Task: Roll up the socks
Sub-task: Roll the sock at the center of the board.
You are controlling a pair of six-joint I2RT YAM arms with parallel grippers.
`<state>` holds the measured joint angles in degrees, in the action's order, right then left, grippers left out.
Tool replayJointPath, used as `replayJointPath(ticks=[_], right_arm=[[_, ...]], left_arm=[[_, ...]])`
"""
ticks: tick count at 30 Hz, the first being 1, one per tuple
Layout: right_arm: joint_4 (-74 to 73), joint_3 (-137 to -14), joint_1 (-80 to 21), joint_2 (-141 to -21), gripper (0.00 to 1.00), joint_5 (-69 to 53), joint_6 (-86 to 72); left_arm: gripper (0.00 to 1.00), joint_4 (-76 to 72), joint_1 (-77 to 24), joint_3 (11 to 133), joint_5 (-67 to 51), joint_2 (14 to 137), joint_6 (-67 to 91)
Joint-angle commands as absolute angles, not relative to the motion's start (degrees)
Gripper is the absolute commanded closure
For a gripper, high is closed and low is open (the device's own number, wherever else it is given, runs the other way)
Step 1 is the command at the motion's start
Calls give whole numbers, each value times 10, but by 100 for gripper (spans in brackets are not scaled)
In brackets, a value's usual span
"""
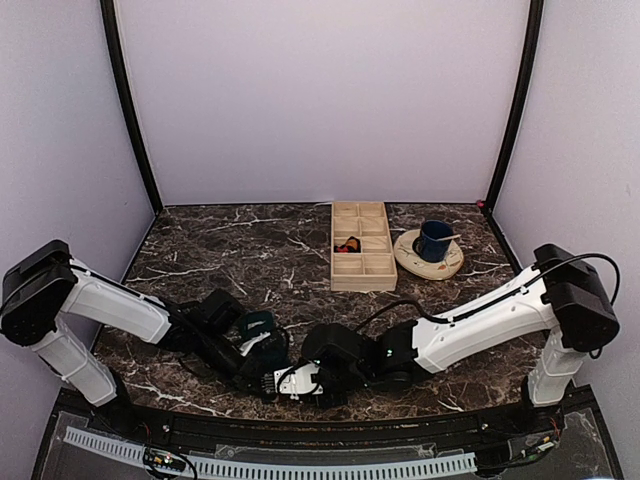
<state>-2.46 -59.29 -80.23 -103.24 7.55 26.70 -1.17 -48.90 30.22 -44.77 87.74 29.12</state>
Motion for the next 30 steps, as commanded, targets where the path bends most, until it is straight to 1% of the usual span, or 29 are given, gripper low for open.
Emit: replayJointPath(ticks=[1,13,30], right_arm=[[0,-608,-820,-1043,62,82,286],[0,-618,-831,-1069,64,67,296],[-3,-636,-823,-1109,66,64,308]], left_arm=[[100,20,-484,320,-461,896,272],[100,37,-478,330,-456,920,262],[100,56,-471,349,-452,936,244]])
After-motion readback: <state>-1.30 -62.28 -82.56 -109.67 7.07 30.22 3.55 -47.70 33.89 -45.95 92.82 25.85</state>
